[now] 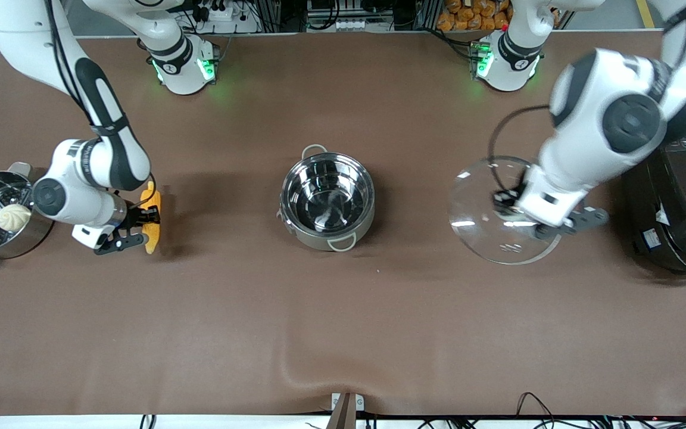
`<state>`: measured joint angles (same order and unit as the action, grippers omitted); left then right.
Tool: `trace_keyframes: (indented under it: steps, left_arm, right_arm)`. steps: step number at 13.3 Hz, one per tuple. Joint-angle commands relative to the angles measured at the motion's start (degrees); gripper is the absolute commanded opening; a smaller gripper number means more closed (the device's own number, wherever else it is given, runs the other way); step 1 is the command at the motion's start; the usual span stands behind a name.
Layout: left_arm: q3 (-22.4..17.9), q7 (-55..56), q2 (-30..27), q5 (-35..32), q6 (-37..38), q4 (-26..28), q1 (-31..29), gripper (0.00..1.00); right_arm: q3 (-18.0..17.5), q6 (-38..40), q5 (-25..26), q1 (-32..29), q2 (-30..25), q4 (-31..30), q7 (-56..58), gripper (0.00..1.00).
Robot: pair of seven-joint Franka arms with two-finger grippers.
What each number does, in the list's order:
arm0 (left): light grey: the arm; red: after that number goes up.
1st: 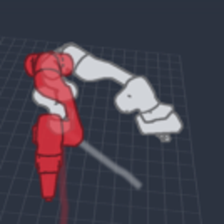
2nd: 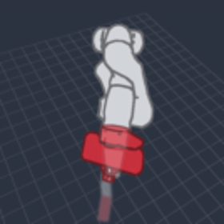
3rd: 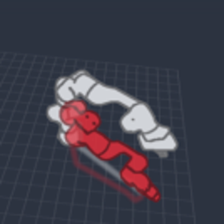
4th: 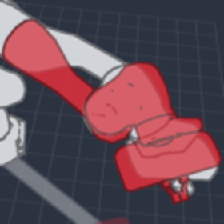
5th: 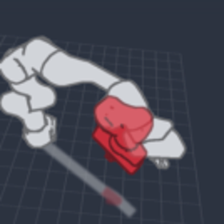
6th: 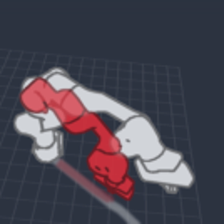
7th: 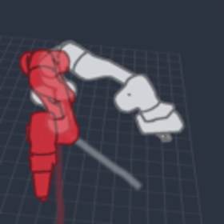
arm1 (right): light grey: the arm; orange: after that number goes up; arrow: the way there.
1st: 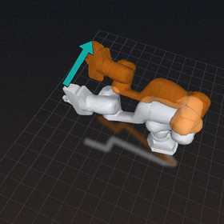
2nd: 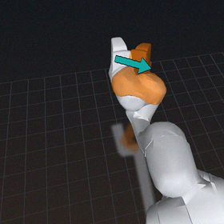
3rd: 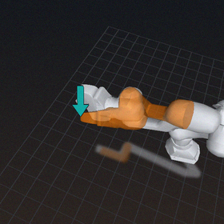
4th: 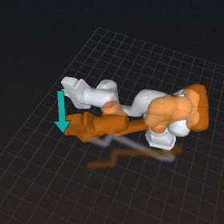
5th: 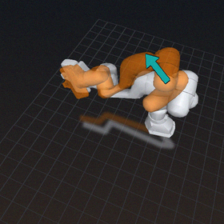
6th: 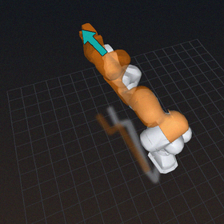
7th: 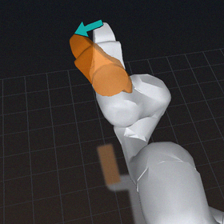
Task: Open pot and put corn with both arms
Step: 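Lift the lid aside with the left gripper while the right gripper carries corn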
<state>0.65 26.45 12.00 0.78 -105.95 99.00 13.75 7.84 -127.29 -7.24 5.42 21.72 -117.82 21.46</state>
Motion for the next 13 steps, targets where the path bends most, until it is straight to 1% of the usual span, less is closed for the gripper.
trace_keyframes:
  steps: [1, 2, 4, 7, 10, 11, 12, 13]
  left_arm:
    - [1.2, -3.3, -5.4, -0.8, -12.3, 15.9, -2.8, 0.0]
    - [0.9, -4.8, -4.5, -0.8, -15.2, 18.4, -3.1, 0.0]
    - [1.0, -5.4, -1.2, -0.9, -17.2, 19.2, -6.5, 0.0]
    - [1.2, -5.5, 2.0, -0.9, -23.5, 22.4, -9.3, 0.0]
    - [1.1, -6.6, 2.5, -0.9, -35.9, 30.4, -9.5, 0.0]
    - [1.0, -8.3, 2.9, -0.9, -37.2, 31.2, -9.7, 0.0]
    - [1.1, -8.9, 2.9, -0.9, -37.2, 31.3, -11.1, 0.0]
    - [1.2, -9.0, 3.1, -1.0, -37.2, 31.3, -11.2, 0.0]
  right_arm:
    - [-0.7, 12.1, -1.6, -0.1, -1.9, 8.8, -1.0, 0.14]
    - [-0.7, 15.7, -1.6, 0.1, -1.9, 12.1, -3.3, 0.14]
    - [-1.9, 20.6, -1.6, 1.0, -2.4, 16.9, -8.8, 0.15]
    - [-6.0, 26.4, -1.6, 3.3, -3.8, 23.4, -22.1, 0.15]
    - [-7.9, 29.6, -1.6, 9.5, -4.7, 27.9, -35.3, 0.15]
    - [-8.6, 30.2, -1.5, 11.8, -4.7, 29.1, -39.4, 0.15]
    - [-9.2, 30.2, -1.5, 14.2, -4.6, 29.9, -44.0, 0.15]
    - [-9.3, 29.6, -1.2, 17.0, -4.5, 29.9, -48.3, 0.15]
